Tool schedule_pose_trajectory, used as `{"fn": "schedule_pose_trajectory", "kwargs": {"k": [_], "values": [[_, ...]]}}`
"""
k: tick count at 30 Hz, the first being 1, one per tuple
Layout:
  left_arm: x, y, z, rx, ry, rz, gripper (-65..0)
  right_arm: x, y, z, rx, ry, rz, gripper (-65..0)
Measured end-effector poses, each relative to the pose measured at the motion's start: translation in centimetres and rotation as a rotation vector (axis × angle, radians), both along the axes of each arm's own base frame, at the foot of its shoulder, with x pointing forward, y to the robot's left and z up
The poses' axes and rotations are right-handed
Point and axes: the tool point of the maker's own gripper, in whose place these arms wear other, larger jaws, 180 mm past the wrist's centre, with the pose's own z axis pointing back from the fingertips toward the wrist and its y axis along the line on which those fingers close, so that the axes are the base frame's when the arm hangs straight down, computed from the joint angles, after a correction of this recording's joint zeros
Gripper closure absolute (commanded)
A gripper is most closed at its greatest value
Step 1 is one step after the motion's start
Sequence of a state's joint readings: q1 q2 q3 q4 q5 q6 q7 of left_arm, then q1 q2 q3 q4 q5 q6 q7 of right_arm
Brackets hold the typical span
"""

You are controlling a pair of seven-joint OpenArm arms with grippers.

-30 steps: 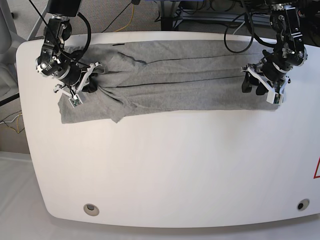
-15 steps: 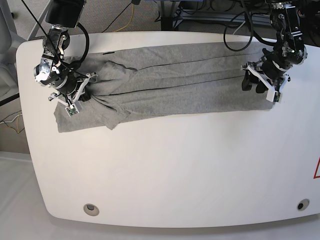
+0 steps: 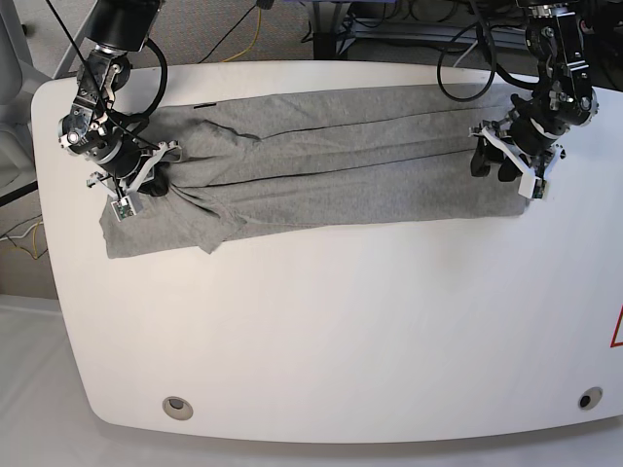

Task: Fold the T-shirt properly
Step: 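Pull the band end with the right gripper away from the left gripper, then release the band end with the left gripper and move it outward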

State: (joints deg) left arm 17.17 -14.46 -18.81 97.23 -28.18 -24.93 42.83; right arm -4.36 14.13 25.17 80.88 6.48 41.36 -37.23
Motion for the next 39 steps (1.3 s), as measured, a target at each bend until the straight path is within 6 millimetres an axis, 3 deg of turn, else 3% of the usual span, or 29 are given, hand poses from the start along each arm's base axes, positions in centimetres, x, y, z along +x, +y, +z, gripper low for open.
{"fn": "schedule_pose_trajectory", "kwargs": {"k": [9,13,18,22,29,32,39], "values": [[-0.4,0.4,1.0,0.031,-0.015,-0.022,-30.2,0.0,0.0,0.0,-0.001,0.0,0.002,0.0],[-0.7,1.8,2.4,0.076,-0.042,-0.019,-39.8,0.0,0.0,0.0,-0.002,0.001,0.003,0.0],[-0.7,5.2,4.3,0.114,-0.09,0.071,-52.0,0.0,0.0,0.0,-0.002,0.0,0.003,0.0],[-1.3,7.7,5.5,0.103,-0.118,0.149,-52.9,0.0,0.0,0.0,-0.002,0.0,0.003,0.0],[-2.5,8.5,6.1,0.091,-0.135,0.083,-52.9,0.0,0.0,0.0,-0.002,0.001,0.001,0.0],[-3.2,9.6,5.2,0.077,-0.121,0.092,-52.9,0.0,0.0,0.0,-0.002,0.0,0.003,0.0],[-7.4,13.5,0.1,0.017,0.029,0.216,-52.9,0.0,0.0,0.0,-0.003,0.0,0.002,0.0]]}}
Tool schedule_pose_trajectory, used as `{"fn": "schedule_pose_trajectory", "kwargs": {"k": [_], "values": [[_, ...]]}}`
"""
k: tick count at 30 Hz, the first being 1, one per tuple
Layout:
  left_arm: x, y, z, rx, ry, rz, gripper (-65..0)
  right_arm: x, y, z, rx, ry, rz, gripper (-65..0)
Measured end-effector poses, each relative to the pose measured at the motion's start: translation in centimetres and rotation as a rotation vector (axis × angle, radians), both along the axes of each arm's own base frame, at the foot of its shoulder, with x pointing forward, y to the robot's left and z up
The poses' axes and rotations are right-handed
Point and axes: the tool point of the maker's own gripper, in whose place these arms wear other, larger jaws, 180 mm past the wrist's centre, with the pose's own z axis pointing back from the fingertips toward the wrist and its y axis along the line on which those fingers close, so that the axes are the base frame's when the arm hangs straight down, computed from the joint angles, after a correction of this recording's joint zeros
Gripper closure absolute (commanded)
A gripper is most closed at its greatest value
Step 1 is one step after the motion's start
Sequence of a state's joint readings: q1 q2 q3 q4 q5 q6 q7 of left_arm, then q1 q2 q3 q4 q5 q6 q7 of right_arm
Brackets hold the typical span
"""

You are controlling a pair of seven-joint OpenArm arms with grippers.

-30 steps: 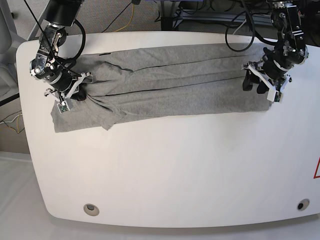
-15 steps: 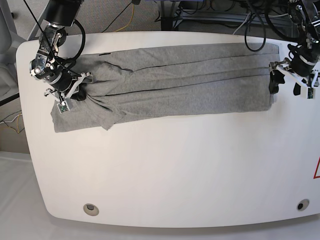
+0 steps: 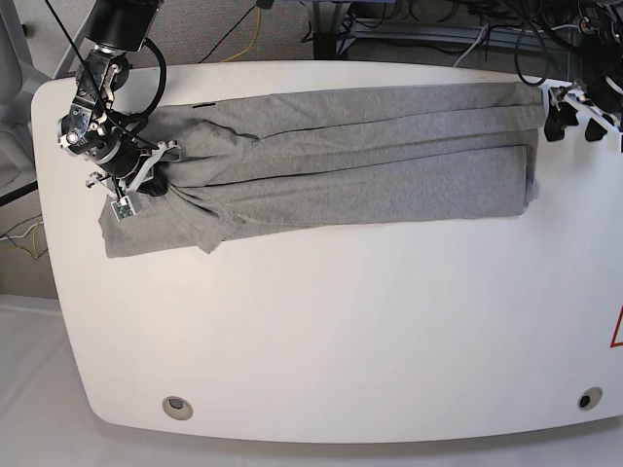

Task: Fold the T-shirt properly
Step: 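Release the band end with the left gripper and move it outward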

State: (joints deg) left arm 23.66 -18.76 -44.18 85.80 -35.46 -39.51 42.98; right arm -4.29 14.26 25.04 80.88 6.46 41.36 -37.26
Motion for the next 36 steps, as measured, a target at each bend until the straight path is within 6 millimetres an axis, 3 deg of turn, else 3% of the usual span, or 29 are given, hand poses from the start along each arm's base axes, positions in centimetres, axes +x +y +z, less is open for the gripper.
{"fn": "schedule_pose_trajectory", "kwargs": {"k": [4,16,36], "values": [[-1.5,0.9,-2.0,-0.051,0.036,0.062,-52.9,0.0,0.0,0.0,0.0,0.0,0.0,0.0],[-0.3,0.9,-2.2,-0.085,0.002,0.083,-52.9,0.0,0.0,0.0,0.0,-0.001,0.0,0.0],[2.7,-4.9,-2.4,-0.246,-0.09,0.016,-52.9,-0.1,0.0,-0.1,-0.001,0.003,-0.001,0.0]]}}
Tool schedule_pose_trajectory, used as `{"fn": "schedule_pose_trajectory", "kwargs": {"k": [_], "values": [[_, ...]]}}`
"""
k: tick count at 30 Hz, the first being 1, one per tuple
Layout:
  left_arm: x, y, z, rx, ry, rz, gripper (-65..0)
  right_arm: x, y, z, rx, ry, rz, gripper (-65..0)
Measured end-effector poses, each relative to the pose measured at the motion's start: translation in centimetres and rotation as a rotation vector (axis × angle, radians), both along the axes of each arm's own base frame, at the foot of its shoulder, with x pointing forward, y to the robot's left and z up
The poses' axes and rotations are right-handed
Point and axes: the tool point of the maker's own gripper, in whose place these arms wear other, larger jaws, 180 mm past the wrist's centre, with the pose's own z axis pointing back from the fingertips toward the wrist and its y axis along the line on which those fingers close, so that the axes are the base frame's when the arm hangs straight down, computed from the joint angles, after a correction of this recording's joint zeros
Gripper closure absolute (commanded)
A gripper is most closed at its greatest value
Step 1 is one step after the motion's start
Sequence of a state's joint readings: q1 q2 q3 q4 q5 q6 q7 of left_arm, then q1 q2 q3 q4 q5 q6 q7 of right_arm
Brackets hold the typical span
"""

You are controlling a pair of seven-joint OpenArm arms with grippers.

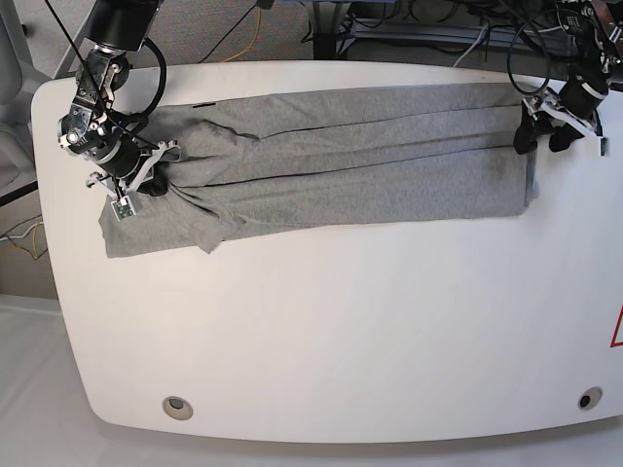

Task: Fold the T-shirt properly
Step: 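Release the band end with the left gripper and move it outward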

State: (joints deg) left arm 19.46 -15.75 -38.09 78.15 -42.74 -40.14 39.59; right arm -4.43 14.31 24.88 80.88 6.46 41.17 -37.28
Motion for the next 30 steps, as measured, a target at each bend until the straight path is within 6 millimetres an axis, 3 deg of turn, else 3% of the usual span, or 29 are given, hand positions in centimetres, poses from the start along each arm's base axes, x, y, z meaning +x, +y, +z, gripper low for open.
{"fn": "schedule_pose_trajectory", "kwargs": {"k": [30], "values": [[1.9,-5.2,-0.1,-0.149,-0.062,-0.051,-52.9,-0.2,0.0,-0.1,0.004,-0.006,-0.004,0.0]]}}
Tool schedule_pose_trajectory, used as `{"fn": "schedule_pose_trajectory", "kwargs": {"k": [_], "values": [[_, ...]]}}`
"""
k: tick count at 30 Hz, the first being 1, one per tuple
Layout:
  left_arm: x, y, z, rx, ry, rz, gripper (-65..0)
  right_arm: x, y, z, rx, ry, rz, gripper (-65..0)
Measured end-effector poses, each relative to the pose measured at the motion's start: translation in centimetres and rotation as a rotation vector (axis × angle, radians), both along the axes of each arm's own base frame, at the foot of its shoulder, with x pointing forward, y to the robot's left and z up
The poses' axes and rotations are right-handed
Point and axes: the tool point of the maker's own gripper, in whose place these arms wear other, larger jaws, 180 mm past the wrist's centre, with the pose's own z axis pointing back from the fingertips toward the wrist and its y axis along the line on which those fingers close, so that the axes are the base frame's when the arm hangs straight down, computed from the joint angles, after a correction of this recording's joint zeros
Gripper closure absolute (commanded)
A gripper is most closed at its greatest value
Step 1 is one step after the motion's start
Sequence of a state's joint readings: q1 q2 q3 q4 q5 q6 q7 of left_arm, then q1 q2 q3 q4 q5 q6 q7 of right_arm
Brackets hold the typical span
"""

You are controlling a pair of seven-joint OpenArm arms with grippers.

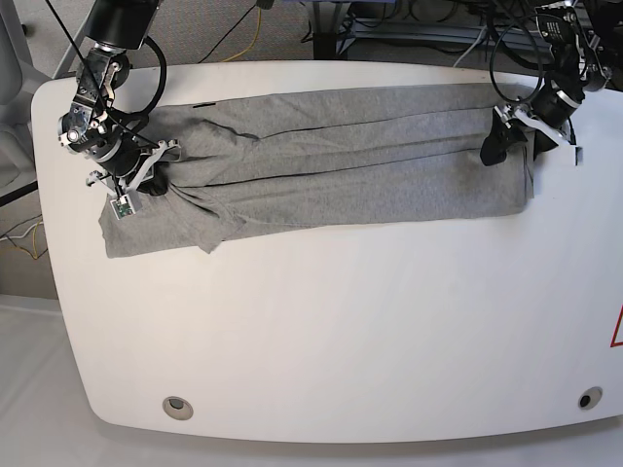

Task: Fold the T-shirt properly
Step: 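Release the band end with the left gripper and move it outward, then grasp the band end with the left gripper and fold it toward the right gripper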

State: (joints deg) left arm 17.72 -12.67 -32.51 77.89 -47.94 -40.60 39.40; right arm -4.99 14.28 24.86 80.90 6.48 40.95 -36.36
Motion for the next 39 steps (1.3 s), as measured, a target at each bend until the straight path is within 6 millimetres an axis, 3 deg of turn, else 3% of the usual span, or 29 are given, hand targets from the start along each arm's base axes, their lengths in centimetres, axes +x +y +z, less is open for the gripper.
{"fn": "schedule_pose_trajectory", "kwargs": {"k": [8,16,18,39], "values": [[0.04,-0.09,0.06,0.0,-0.002,-0.002,-50.2,0.01,-0.01,0.01,0.0,-0.001,0.0,0.0],[-0.4,-0.12,-0.43,0.007,0.026,-0.009,-21.1,0.01,-0.01,0.01,0.0,-0.001,0.0,0.0],[-0.56,-0.18,-0.61,0.01,0.035,-0.012,-17.3,0.01,-0.01,0.01,0.0,-0.001,0.0,0.0],[-0.7,-0.2,-0.6,0.031,0.049,-0.024,-10.5,-0.09,-0.11,-0.02,-0.002,0.001,0.0,0.0]]}}
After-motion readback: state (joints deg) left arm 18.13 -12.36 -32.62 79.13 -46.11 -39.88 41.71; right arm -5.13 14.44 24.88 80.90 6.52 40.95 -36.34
